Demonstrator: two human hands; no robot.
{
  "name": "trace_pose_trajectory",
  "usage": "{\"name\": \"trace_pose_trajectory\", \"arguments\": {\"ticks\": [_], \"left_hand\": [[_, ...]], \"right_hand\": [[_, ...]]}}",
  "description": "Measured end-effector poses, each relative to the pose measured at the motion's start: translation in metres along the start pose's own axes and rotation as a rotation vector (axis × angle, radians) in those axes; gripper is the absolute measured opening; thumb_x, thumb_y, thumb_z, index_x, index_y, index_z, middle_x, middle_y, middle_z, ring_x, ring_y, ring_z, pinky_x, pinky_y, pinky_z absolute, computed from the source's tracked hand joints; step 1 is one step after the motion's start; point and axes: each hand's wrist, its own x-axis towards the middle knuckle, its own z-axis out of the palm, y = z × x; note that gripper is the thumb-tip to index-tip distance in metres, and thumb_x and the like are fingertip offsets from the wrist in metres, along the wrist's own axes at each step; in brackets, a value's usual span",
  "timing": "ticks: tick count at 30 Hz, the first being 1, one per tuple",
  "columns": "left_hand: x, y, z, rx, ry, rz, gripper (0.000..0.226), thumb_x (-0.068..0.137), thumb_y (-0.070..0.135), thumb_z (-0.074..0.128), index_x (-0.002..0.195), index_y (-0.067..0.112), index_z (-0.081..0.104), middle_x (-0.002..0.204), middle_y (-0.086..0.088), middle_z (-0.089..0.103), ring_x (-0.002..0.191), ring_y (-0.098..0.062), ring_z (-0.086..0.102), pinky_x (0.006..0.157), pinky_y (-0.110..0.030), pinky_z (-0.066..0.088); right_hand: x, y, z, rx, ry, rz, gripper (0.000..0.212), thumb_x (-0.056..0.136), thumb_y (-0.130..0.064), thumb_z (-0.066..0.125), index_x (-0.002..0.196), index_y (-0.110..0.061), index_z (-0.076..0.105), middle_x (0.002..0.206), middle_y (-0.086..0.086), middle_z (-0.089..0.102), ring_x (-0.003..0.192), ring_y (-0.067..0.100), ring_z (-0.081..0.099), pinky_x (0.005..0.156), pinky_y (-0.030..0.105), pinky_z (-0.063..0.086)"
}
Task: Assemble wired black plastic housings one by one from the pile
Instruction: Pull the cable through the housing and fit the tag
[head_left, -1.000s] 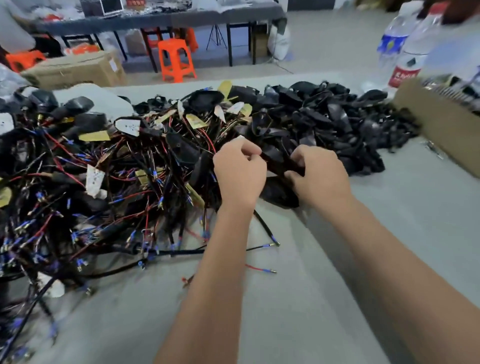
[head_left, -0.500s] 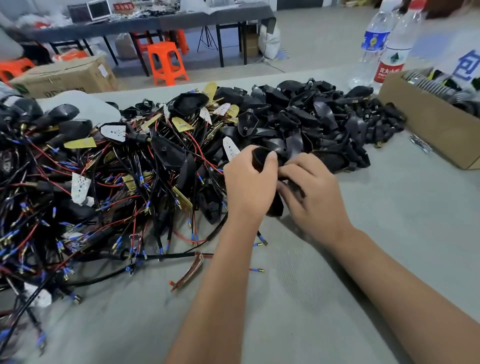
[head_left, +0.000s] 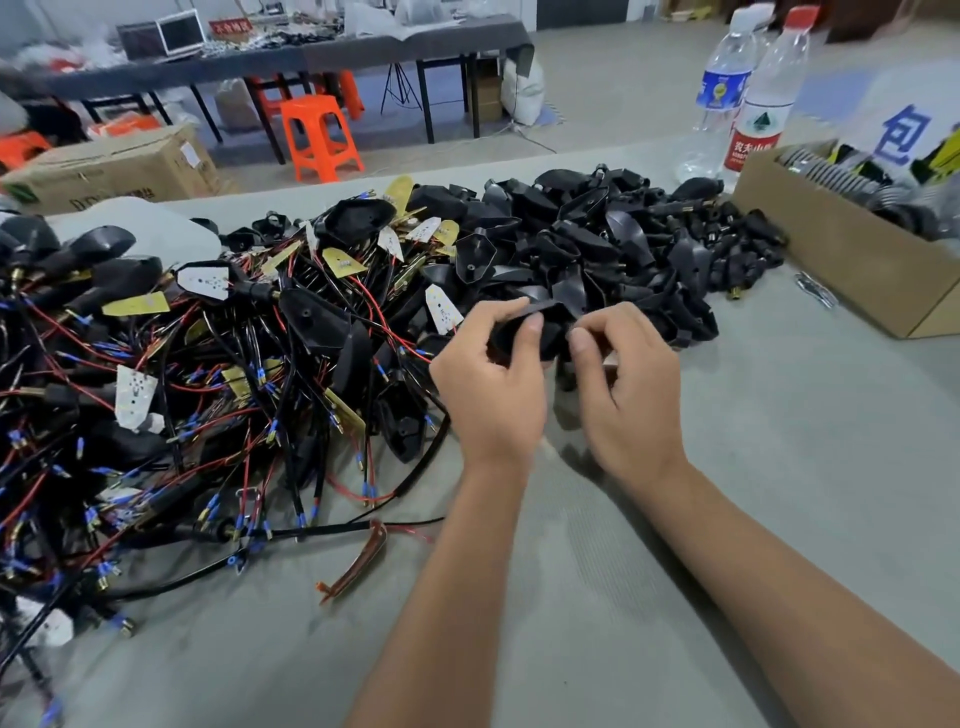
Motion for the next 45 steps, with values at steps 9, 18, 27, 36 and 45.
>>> {"name": "trace_pose_trajectory", "arguments": {"ticks": [9, 18, 27, 36, 45], "left_hand": [[-0.021, 0.01, 0.085, 0.028, -0.058, -0.251, 0.008, 0.09, 0.013, 0.073, 0.089, 0.018, 0.066, 0.082, 0.01, 0.07, 0.084, -0.01, 0.066, 0.075, -0.021, 0.049], [-0.013, 0.011, 0.076, 0.007, -0.129, -0.205, 0.019, 0.095, 0.007, 0.066, 0.086, 0.022, 0.062, 0.079, 0.017, 0.066, 0.076, -0.008, 0.071, 0.07, -0.033, 0.063], [0.047, 0.021, -0.019, -0.084, 0.064, -0.35, 0.011, 0.089, -0.004, 0.063, 0.086, 0.006, 0.062, 0.099, -0.018, 0.07, 0.066, -0.026, 0.077, 0.066, -0.038, 0.064], [0.059, 0.002, -0.076, -0.094, 0.328, -0.369, 0.007, 0.085, -0.004, 0.064, 0.084, 0.003, 0.063, 0.102, -0.019, 0.067, 0.07, -0.024, 0.077, 0.064, -0.036, 0.064], [0.048, -0.004, -0.065, -0.098, 0.398, -0.312, 0.005, 0.096, 0.003, 0.062, 0.092, 0.004, 0.059, 0.108, -0.018, 0.066, 0.068, -0.016, 0.077, 0.067, -0.036, 0.064]], "right_hand": [[0.021, 0.038, -0.032, -0.081, 0.254, 0.289, 0.02, 0.106, -0.016, 0.05, 0.09, -0.008, 0.059, 0.09, 0.005, 0.06, 0.084, 0.02, 0.054, 0.076, 0.028, 0.04], [0.053, 0.063, -0.055, -0.128, 0.223, 0.391, 0.021, 0.103, -0.022, 0.05, 0.091, -0.011, 0.063, 0.083, 0.002, 0.066, 0.078, 0.016, 0.058, 0.076, 0.034, 0.046], [0.012, -0.031, 0.007, -0.199, -0.465, -0.185, 0.017, 0.101, -0.022, 0.059, 0.091, -0.008, 0.061, 0.092, 0.008, 0.06, 0.087, 0.029, 0.056, 0.068, 0.039, 0.044], [0.023, -0.061, 0.041, -0.675, -0.813, 0.001, 0.023, 0.086, -0.035, 0.066, 0.085, -0.012, 0.07, 0.102, 0.011, 0.055, 0.103, 0.031, 0.045, 0.085, 0.038, 0.043], [0.064, 0.004, -0.052, 1.229, -0.758, 0.675, 0.023, 0.097, -0.015, 0.052, 0.078, -0.011, 0.065, 0.073, 0.019, 0.033, 0.042, 0.004, 0.025, 0.032, 0.011, 0.024]]}}
